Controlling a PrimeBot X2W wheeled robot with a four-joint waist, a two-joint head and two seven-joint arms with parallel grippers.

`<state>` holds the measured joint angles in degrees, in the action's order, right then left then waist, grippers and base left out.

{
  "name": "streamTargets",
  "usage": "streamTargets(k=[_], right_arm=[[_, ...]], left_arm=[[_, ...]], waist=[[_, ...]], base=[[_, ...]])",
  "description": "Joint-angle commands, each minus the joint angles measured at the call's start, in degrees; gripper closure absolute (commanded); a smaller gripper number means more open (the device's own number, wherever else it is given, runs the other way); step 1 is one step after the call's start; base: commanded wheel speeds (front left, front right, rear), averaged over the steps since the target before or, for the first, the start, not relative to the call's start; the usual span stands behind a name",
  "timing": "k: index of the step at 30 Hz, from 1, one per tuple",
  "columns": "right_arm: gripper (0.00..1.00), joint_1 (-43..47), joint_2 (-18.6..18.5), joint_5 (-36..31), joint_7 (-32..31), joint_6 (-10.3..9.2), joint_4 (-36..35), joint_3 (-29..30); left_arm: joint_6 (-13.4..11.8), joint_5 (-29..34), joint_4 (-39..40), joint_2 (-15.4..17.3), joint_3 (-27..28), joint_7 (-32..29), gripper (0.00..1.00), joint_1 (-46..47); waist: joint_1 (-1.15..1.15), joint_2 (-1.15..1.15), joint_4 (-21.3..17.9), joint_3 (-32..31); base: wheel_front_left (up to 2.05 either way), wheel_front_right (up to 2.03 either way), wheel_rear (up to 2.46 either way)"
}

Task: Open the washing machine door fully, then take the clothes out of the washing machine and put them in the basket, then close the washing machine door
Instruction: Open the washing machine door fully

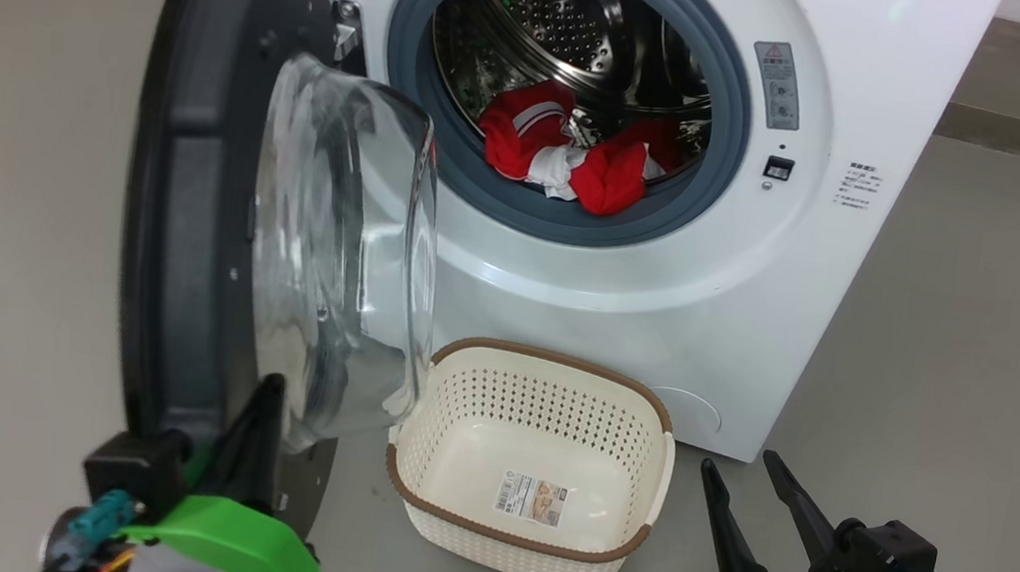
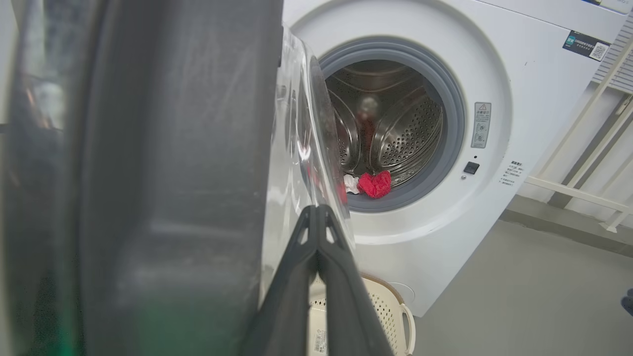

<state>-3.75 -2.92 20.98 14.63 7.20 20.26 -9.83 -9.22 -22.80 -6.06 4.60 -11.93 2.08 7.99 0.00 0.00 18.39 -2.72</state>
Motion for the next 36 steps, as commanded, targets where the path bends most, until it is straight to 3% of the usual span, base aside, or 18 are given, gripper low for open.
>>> streamTargets(k=[1, 14, 36], right_arm=[[0.00, -1.71, 0.04, -0.51, 0.37, 0.29, -1.22, -1.07], [0.00, -1.73, -0.39, -1.12, 0.37, 0.29, -0.91, -2.00], [0.00, -2.99, -4.11, -1.22, 0.37, 0.29, -0.73, -2.70]], left_arm=[[-1.22, -0.28, 1.86, 1.83, 3.61, 0.00, 1.00, 0.82], [-4.29, -1.34, 4.38, 6.15, 9.04, -2.05, 1.00, -1.77], [-1.89, -5.29, -9.24, 13.43, 18.17, 5.70, 1.00, 4.06]], waist=[[0.00, 0.00, 0.48, 0.27], [0.00, 0.00, 2.19, 1.63], [0.00, 0.00, 2.22, 4.71]], base=[[0.00, 0.00, 0.00], [0.00, 0.00, 0.00], [0.00, 0.00, 0.00]])
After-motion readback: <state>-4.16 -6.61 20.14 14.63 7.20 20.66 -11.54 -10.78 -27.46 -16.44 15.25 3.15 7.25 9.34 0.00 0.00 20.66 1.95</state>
